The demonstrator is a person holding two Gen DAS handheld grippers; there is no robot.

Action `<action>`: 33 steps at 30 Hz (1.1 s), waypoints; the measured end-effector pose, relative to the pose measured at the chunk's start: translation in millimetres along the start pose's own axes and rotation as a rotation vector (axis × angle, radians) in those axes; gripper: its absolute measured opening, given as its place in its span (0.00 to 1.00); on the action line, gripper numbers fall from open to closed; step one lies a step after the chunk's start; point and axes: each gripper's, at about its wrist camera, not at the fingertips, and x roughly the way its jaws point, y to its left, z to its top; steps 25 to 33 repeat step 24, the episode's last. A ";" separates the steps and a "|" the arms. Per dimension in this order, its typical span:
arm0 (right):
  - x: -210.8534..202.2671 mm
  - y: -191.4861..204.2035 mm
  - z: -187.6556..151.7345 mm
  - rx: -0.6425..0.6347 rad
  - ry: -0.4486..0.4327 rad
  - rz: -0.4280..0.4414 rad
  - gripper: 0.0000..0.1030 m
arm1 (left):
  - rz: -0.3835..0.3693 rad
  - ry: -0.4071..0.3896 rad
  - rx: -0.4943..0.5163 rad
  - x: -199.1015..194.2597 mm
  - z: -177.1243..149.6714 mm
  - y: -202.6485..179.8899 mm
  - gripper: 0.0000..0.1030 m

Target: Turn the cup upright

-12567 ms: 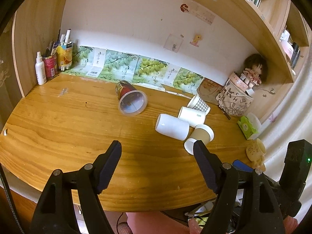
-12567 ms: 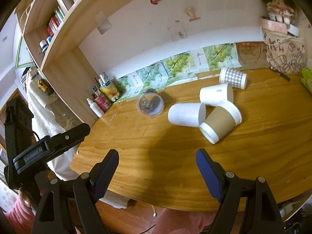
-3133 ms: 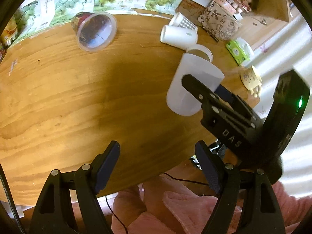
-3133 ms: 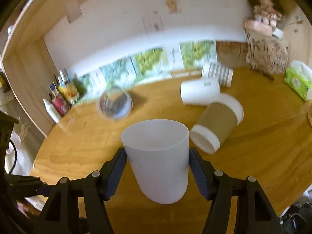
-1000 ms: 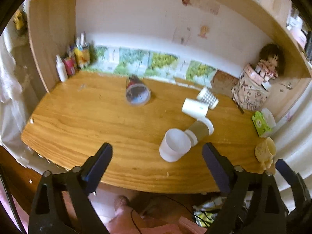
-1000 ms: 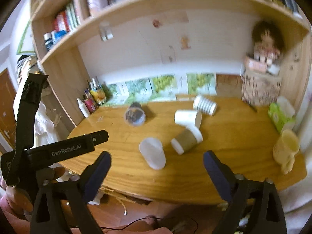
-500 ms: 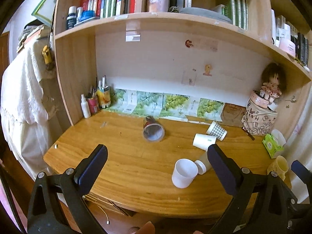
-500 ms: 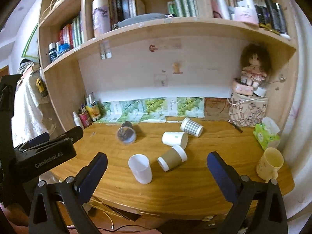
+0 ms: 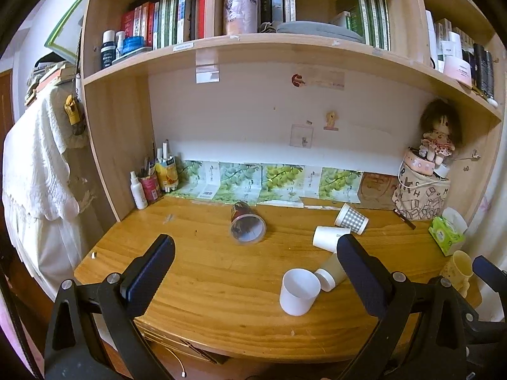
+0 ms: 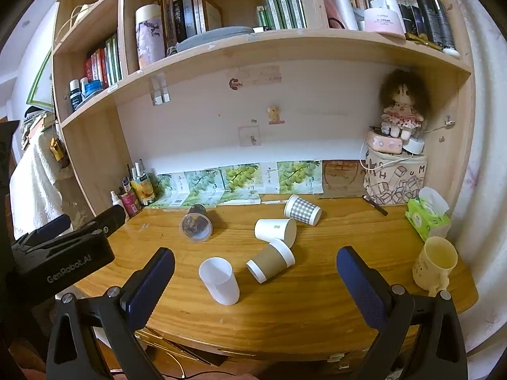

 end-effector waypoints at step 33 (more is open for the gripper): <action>30.1 -3.7 9.0 0.023 0.059 -0.015 0.99 | -0.009 -0.049 0.043 9.4 11.9 -5.4 0.99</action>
